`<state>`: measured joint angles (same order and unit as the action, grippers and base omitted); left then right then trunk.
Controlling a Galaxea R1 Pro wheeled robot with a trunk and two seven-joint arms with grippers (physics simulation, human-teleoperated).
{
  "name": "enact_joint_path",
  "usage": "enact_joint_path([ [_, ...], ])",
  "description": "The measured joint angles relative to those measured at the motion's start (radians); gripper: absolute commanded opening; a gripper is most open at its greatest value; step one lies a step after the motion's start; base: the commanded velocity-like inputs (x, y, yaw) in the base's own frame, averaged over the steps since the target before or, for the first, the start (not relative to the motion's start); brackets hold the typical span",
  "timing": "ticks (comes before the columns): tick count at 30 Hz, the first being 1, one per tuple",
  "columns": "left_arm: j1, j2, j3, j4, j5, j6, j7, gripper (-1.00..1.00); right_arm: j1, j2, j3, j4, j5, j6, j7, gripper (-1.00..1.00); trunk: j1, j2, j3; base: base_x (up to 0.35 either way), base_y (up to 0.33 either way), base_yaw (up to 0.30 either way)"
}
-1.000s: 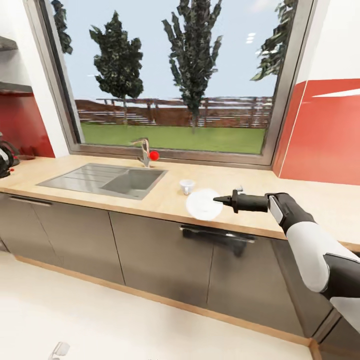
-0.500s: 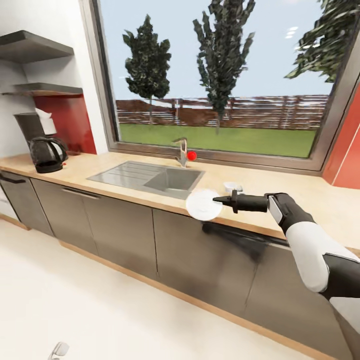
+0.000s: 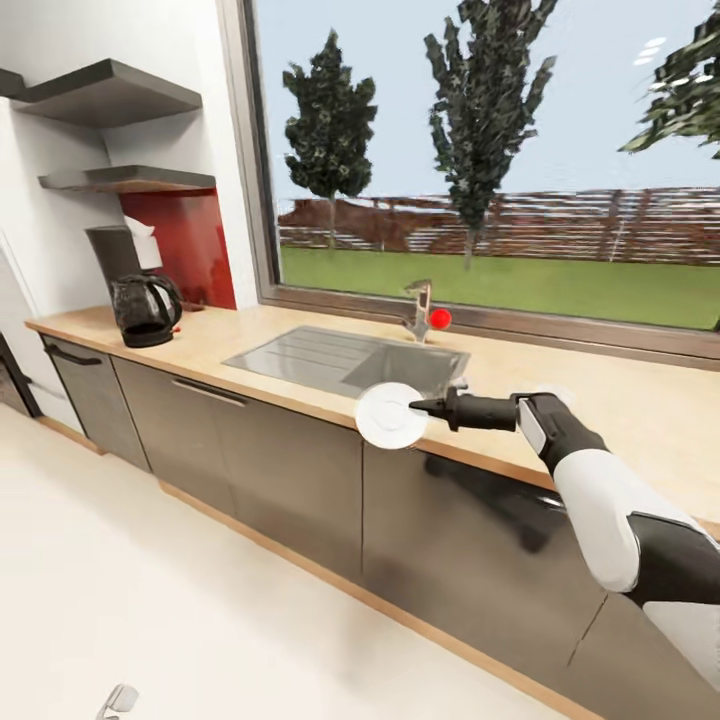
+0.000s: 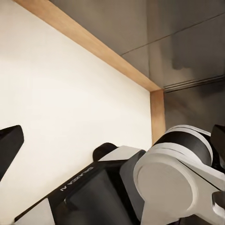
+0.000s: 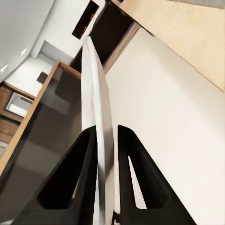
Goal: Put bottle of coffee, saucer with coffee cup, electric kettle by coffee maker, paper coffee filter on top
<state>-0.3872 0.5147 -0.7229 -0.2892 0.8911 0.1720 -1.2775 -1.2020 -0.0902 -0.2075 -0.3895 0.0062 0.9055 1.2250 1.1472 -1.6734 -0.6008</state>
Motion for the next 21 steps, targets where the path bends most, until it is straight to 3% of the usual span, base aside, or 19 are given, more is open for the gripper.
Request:
enact_joint_path([
  [3,0.0,0.0,0.0,0.0,0.0,0.0,0.0,1.0,0.007,0.019,0.0,0.0,0.0,-0.041,0.0,-1.0,0.0,0.0,0.0,0.27,0.239,0.004],
  [7,0.0,0.0,0.0,0.0,0.0,0.0,0.0,1.0,0.008,0.024,0.0,0.0,0.0,-0.045,0.001,-1.0,0.0,0.0,0.0,0.27,0.239,0.05],
  [21,0.0,0.0,0.002,0.001,0.0,0.0,0.0,1.0,0.008,0.026,0.001,0.0,0.0,-0.046,0.0,-1.0,0.0,0.0,0.0,0.267,0.243,0.253],
])
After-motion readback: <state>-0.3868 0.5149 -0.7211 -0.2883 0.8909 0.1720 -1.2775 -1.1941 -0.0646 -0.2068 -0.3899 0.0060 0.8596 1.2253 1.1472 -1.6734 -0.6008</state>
